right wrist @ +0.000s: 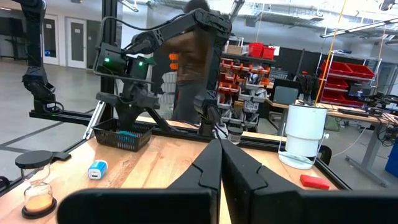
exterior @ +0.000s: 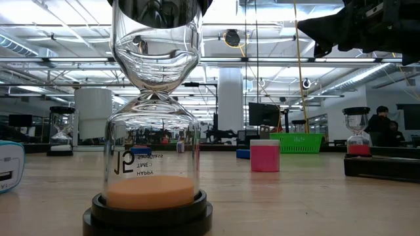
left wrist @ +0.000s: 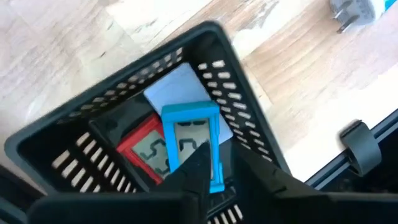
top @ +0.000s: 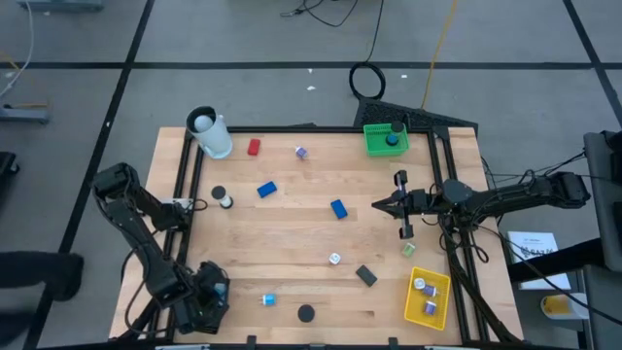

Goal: Pick & Place Office items
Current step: Put the light blue digital clock into the black bin

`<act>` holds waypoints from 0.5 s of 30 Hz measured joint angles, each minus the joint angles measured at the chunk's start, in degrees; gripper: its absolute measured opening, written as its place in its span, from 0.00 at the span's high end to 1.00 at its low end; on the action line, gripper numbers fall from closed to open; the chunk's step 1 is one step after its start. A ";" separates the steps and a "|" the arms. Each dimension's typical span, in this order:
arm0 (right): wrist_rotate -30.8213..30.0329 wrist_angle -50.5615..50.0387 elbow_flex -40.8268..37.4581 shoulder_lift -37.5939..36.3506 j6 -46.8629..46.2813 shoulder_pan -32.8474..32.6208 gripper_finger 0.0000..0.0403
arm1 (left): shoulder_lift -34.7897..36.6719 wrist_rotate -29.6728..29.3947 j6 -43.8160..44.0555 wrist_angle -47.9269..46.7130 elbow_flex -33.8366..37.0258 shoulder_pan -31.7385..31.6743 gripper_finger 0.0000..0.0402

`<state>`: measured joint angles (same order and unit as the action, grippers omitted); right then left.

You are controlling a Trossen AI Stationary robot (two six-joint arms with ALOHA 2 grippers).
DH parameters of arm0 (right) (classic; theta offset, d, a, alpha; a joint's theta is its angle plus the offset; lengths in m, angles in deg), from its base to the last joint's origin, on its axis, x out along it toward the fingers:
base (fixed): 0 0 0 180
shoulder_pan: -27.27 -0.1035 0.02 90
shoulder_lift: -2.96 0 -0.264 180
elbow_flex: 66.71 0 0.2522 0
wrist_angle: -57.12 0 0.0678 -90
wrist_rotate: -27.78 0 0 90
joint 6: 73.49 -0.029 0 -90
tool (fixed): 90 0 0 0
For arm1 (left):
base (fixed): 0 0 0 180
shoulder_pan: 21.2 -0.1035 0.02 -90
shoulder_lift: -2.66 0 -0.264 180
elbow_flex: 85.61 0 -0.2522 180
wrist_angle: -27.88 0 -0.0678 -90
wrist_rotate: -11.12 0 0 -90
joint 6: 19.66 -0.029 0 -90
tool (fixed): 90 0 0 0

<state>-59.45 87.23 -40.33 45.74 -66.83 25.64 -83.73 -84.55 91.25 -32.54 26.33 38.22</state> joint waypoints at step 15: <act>0.00 -0.02 0.00 0.00 0.00 0.02 1.00 | 0.00 -1.88 -7.99 0.56 1.08 0.60 0.98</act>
<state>-59.45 87.21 -40.33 45.74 -66.83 25.66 -83.73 -86.44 83.26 -31.98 27.41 38.82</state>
